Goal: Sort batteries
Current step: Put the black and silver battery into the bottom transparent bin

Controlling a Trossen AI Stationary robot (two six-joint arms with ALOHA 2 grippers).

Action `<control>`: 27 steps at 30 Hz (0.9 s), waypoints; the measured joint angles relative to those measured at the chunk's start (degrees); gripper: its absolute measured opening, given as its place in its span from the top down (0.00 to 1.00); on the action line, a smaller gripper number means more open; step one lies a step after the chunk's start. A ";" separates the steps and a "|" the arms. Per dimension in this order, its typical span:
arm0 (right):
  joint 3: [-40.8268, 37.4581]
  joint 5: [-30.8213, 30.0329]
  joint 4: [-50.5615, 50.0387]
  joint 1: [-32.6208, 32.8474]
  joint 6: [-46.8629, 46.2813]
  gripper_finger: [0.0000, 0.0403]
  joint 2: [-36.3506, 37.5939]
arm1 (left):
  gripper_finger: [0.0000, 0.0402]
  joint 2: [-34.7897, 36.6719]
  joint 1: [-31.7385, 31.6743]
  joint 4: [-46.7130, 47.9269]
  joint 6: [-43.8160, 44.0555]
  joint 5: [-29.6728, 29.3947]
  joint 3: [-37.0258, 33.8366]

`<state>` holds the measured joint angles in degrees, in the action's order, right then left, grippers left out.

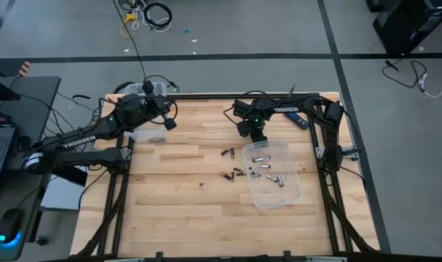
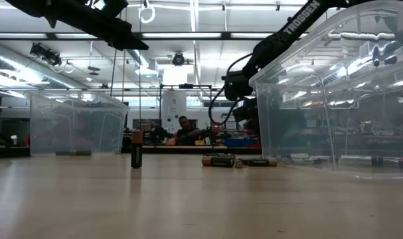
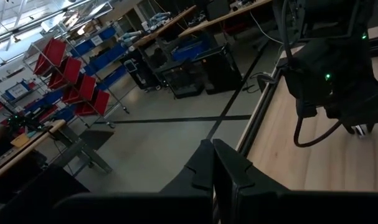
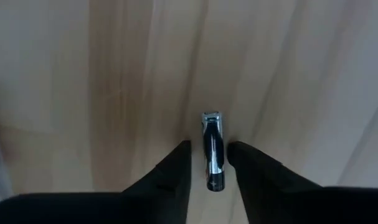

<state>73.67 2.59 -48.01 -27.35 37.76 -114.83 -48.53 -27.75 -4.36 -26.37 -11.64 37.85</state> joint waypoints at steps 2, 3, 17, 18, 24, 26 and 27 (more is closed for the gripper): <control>0.00 -0.44 0.42 -0.02 0.06 0.78 -0.02 | 1.00 0.00 0.00 0.00 0.00 0.00 0.00; 0.00 -0.66 0.62 -0.04 0.10 0.82 -0.02 | 1.00 0.00 0.00 0.00 0.00 0.00 0.00; 1.17 0.85 -0.29 -0.82 -3.70 0.98 0.99 | 1.00 0.00 0.00 0.04 -0.47 0.02 0.00; 1.35 1.24 -0.33 -1.00 -3.84 0.98 1.43 | 1.00 0.00 0.00 0.04 -0.64 0.02 0.00; 2.16 1.56 1.09 -1.79 -4.59 0.99 6.07 | 1.00 0.02 0.00 0.09 -1.49 0.02 0.00; 2.04 1.53 1.17 -1.79 -4.79 0.99 7.00 | 1.00 0.02 0.00 0.09 -1.51 0.02 0.00; 2.03 1.50 1.51 -1.77 -4.84 0.99 7.94 | 1.00 0.02 0.00 0.09 -1.51 0.02 0.00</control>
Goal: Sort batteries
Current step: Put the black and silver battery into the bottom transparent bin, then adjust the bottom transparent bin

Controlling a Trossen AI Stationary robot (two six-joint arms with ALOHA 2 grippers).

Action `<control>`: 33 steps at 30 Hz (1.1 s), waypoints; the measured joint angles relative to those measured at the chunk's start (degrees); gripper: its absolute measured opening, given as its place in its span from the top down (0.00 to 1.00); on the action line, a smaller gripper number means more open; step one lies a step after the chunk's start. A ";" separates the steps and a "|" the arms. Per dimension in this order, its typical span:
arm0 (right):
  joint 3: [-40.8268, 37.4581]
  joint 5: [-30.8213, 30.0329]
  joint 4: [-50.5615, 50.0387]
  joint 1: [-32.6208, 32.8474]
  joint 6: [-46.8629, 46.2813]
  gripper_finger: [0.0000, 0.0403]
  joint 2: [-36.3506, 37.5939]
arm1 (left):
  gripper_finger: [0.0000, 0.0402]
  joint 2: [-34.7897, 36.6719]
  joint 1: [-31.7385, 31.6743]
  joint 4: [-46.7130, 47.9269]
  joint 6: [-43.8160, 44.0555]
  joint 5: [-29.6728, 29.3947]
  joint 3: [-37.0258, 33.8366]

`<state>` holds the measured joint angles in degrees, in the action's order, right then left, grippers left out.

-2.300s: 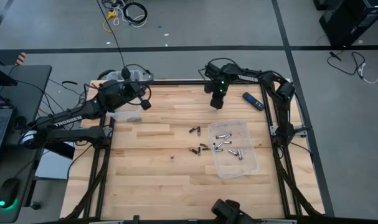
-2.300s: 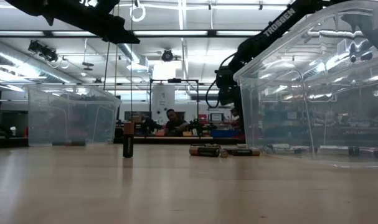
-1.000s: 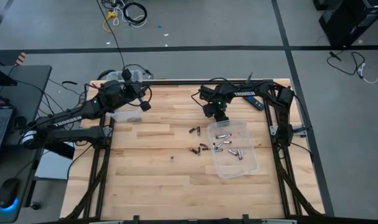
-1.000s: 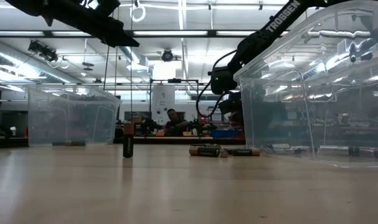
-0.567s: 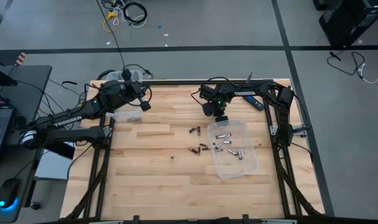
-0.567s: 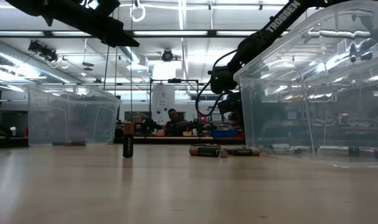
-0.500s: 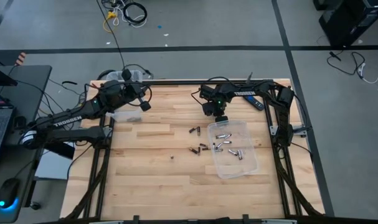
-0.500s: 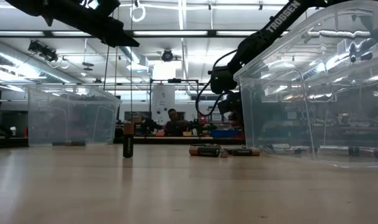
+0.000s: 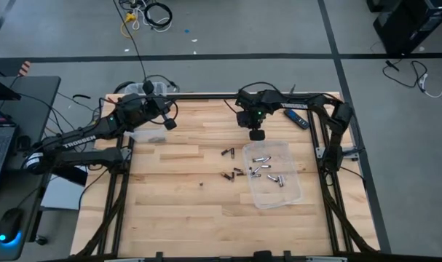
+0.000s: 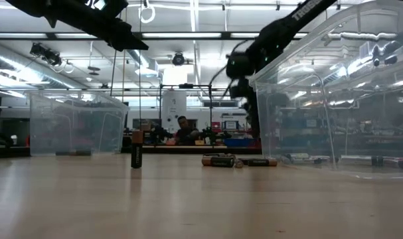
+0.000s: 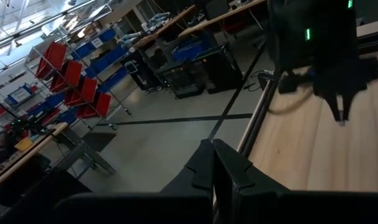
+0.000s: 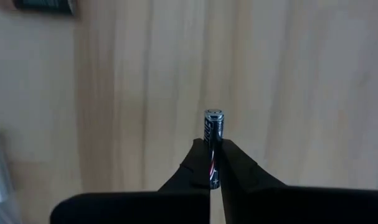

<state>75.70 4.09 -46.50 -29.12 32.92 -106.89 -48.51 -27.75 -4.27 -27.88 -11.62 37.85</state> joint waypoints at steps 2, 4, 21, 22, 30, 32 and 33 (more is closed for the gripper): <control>0.29 -0.34 0.86 -0.17 -0.11 0.99 2.59 | 1.00 0.00 -0.02 0.00 0.00 0.00 0.00; 1.10 -1.43 0.02 -0.49 -0.39 0.99 5.40 | 1.00 0.00 0.00 -0.01 0.01 0.00 0.00; 1.60 2.26 -20.48 21.01 -37.30 0.93 36.92 | 1.00 -0.72 0.41 -4.80 9.26 17.24 0.00; 0.08 0.39 -20.18 23.16 -38.91 0.90 37.50 | 1.00 -1.24 0.82 -5.77 10.64 19.35 0.00; -12.23 -1.95 -13.08 34.78 -52.81 0.74 38.09 | 1.00 -5.12 9.48 -9.80 17.62 22.57 0.00; -13.07 -5.17 -12.23 37.46 -55.54 0.71 38.12 | 1.00 -6.30 12.41 -10.02 19.54 20.73 0.00; -13.13 -8.27 -11.80 39.08 -56.46 0.70 38.14 | 1.00 -7.45 14.13 -10.58 20.56 19.38 0.00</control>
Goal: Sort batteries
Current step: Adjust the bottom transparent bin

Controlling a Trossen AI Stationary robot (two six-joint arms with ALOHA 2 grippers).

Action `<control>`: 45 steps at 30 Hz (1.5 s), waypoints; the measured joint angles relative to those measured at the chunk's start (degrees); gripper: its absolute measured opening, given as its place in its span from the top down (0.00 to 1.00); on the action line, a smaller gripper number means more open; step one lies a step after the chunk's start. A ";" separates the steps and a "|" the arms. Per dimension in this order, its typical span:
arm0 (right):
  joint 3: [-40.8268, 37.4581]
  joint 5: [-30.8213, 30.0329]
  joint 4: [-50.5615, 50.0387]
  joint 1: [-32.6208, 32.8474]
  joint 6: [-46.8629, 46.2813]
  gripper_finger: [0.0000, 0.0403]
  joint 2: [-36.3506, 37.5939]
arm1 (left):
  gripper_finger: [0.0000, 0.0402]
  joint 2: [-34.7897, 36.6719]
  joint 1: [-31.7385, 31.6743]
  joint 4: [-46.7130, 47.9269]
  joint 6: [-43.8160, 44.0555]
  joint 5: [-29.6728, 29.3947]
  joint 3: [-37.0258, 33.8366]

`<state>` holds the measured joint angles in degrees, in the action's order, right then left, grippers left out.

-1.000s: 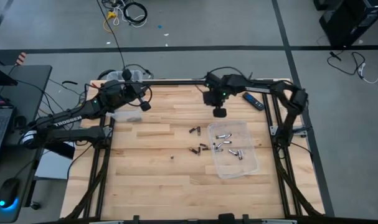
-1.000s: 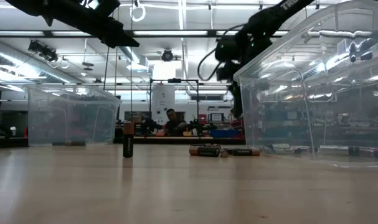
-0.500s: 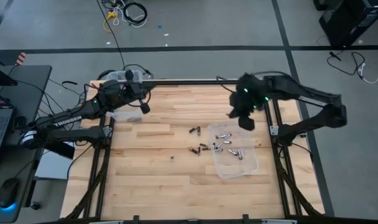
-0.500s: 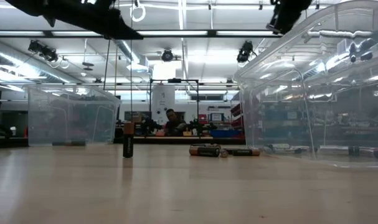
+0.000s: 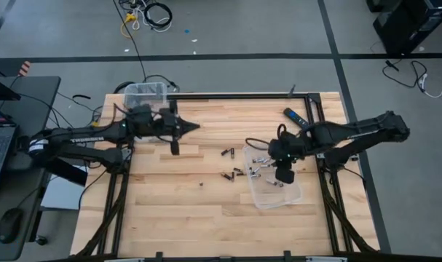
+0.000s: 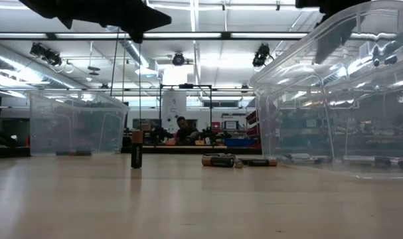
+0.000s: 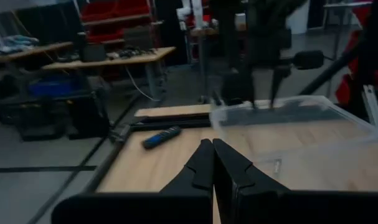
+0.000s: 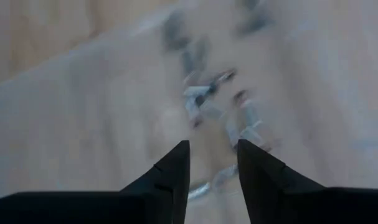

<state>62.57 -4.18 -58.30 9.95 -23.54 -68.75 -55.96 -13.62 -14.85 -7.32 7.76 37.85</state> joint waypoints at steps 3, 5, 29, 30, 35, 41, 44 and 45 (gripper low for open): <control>-0.01 -11.51 4.76 6.15 -0.32 0.70 0.71 | 1.00 -5.73 5.77 -4.30 1.76 -3.69 0.01; -0.01 -18.82 8.80 10.53 -0.08 0.70 1.05 | 1.00 -9.89 9.31 -8.18 1.72 -4.83 0.00; -25.76 -53.16 77.25 27.33 26.43 0.72 0.40 | 1.00 -25.37 19.64 -19.29 6.24 -17.27 0.02; -26.17 -53.00 78.72 27.33 27.48 0.73 0.40 | 1.00 -25.62 19.64 -19.59 6.30 -16.78 0.02; -26.70 -52.86 81.17 27.33 30.51 0.73 0.40 | 1.00 -31.16 19.68 -23.01 7.87 -14.46 2.24; -26.72 -52.70 84.70 29.10 36.87 0.73 0.40 | 1.00 -36.59 18.38 -23.06 7.33 -15.83 4.88; -26.72 -52.70 87.88 31.09 40.25 0.73 0.40 | 1.00 -37.48 16.87 -23.49 6.39 -15.85 5.29; -26.72 -52.69 88.74 31.63 41.14 0.73 0.40 | 1.00 -37.71 16.31 -23.59 5.97 -15.86 5.29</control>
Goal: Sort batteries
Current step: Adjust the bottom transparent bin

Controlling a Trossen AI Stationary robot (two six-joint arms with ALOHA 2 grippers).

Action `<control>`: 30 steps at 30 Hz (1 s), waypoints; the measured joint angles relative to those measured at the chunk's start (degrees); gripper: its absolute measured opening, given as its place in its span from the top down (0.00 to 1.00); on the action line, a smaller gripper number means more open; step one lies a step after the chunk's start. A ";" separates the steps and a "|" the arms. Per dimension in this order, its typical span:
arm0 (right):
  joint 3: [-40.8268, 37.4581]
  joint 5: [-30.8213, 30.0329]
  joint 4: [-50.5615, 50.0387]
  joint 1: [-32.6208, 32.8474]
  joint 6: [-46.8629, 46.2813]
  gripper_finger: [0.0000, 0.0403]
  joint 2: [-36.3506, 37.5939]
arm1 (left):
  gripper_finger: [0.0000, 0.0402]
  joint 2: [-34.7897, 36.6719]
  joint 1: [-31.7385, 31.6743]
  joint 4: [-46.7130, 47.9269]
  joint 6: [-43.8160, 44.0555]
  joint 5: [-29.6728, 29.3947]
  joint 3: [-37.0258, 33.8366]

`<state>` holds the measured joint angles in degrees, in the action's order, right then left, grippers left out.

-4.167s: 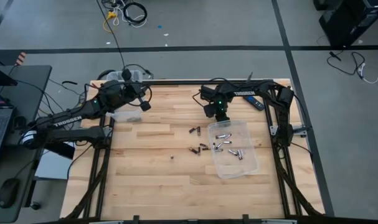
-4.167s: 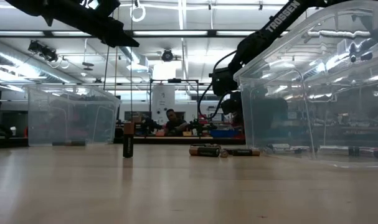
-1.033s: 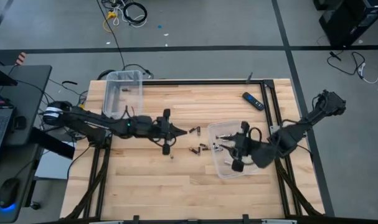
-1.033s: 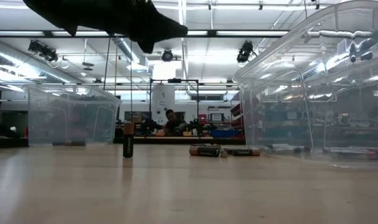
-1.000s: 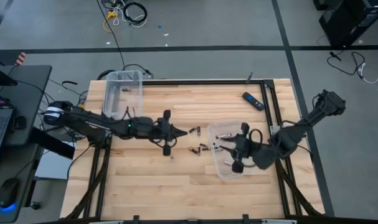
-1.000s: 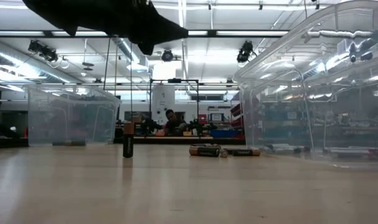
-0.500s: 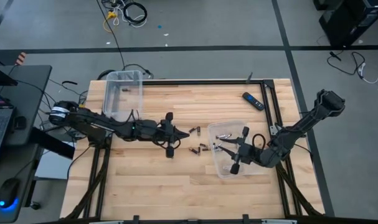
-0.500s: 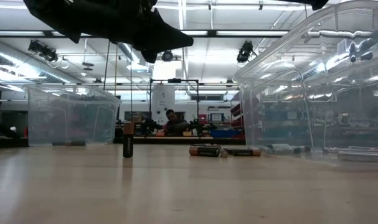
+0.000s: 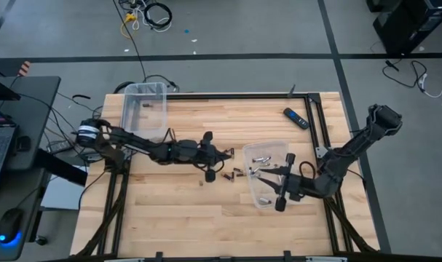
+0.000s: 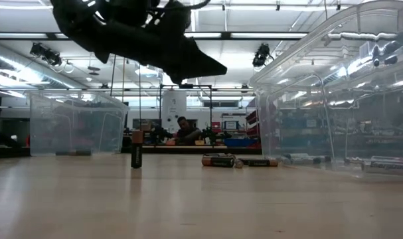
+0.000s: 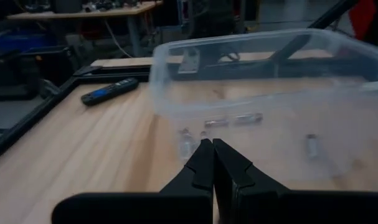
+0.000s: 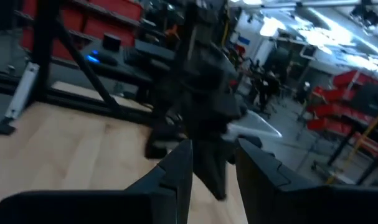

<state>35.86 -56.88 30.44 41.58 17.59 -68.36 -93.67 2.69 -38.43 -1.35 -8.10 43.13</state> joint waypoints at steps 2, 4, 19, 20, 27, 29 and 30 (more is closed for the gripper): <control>0.00 -0.01 0.44 0.85 0.59 0.73 0.00 | 1.00 -0.82 -1.28 -0.02 -0.64 0.02 0.03; 0.00 0.02 0.30 1.12 0.65 0.73 0.00 | 1.00 -2.43 -2.51 -1.31 -0.22 0.02 0.00; 0.00 -2.06 1.07 3.30 3.57 0.74 0.02 | 1.00 -12.94 -4.22 -7.00 0.96 9.27 6.62; 0.00 -2.83 1.09 3.49 3.62 0.74 0.05 | 1.00 -13.44 -4.21 -7.21 0.14 9.11 7.26; 0.00 -3.97 1.17 3.79 3.49 0.74 0.07 | 1.00 -18.86 -5.93 -6.76 -0.99 13.42 13.05; 0.00 -4.01 1.22 3.81 3.44 0.75 0.07 | 1.00 -20.49 -6.13 -6.71 0.14 14.89 15.12; 0.00 -4.01 1.20 3.81 3.44 0.75 0.07 | 1.00 -21.32 -6.11 -6.55 0.33 15.44 16.45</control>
<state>35.86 -60.88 31.64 45.39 21.04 -68.29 -114.98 -3.42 -44.98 -1.02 7.34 59.58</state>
